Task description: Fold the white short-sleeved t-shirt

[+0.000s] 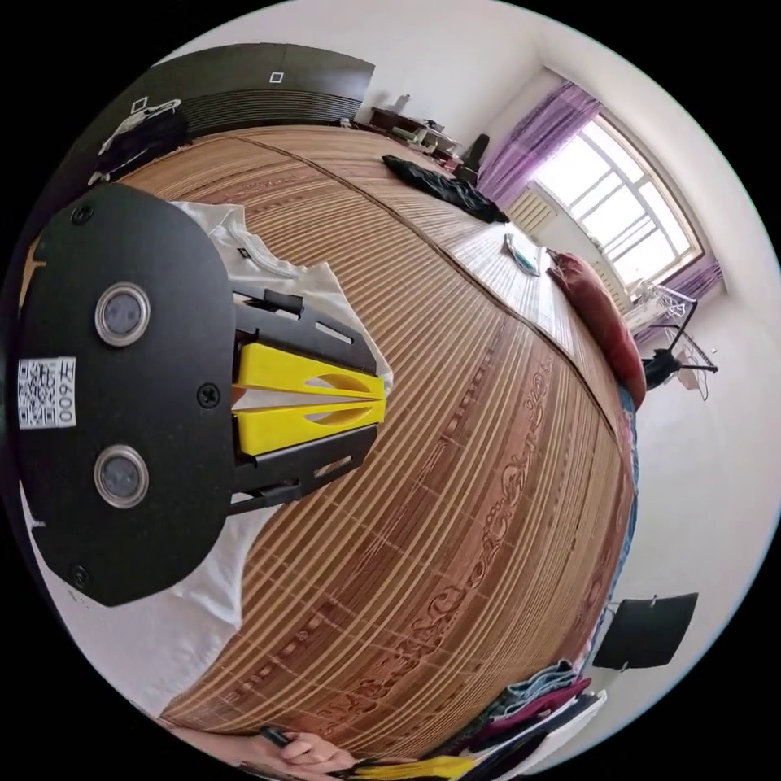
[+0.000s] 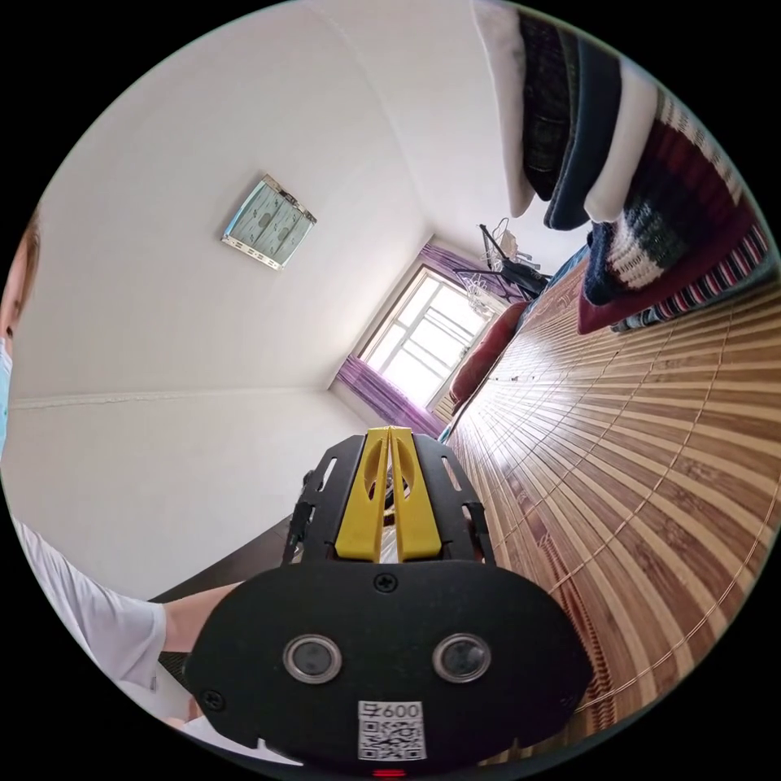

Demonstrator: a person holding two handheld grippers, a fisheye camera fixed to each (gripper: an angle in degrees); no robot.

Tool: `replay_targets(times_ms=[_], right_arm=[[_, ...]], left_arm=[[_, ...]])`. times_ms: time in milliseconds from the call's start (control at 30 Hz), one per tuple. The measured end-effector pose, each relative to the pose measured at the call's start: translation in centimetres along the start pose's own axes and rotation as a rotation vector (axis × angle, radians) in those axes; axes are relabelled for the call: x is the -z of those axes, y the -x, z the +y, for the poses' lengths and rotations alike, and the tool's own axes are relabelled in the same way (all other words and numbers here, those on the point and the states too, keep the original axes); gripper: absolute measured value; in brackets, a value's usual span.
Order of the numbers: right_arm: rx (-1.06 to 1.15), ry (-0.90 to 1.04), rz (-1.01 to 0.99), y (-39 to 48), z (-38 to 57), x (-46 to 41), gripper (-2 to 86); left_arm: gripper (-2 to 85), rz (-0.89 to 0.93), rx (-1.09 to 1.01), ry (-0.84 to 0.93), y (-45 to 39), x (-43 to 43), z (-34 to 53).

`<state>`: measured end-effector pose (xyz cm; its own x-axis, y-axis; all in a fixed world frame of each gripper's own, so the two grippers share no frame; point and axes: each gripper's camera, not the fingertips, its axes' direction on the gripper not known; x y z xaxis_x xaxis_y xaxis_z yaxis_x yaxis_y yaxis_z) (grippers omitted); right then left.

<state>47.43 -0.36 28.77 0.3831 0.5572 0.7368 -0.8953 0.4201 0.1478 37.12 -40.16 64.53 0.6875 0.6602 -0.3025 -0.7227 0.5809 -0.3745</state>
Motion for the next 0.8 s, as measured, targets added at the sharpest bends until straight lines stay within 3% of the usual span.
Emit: replay_targets(times_ms=[100, 400, 567, 800], right_arm=[[-0.003, 0.001, 0.0, 0.0, -0.1, 0.0, -0.8], [-0.006, 0.002, 0.0, 0.3, -0.2, 0.2, -0.8], [-0.005, 0.004, 0.0, 0.4, -0.4, 0.2, -0.9], [-0.004, 0.008, -0.002, 0.6, -0.6, 0.3, -0.8]], left_arm=[[0.9, 0.055, 0.051, 0.089, 0.8, -3.0, -0.4], [0.7, 0.204, 0.222, -0.067, 5.5, -1.6, 0.8], [0.7, 0.217, 0.152, 0.027, 4.8, -3.6, 0.0], [0.7, 0.13, 0.028, -0.068, 3.0, -0.3, 0.5]])
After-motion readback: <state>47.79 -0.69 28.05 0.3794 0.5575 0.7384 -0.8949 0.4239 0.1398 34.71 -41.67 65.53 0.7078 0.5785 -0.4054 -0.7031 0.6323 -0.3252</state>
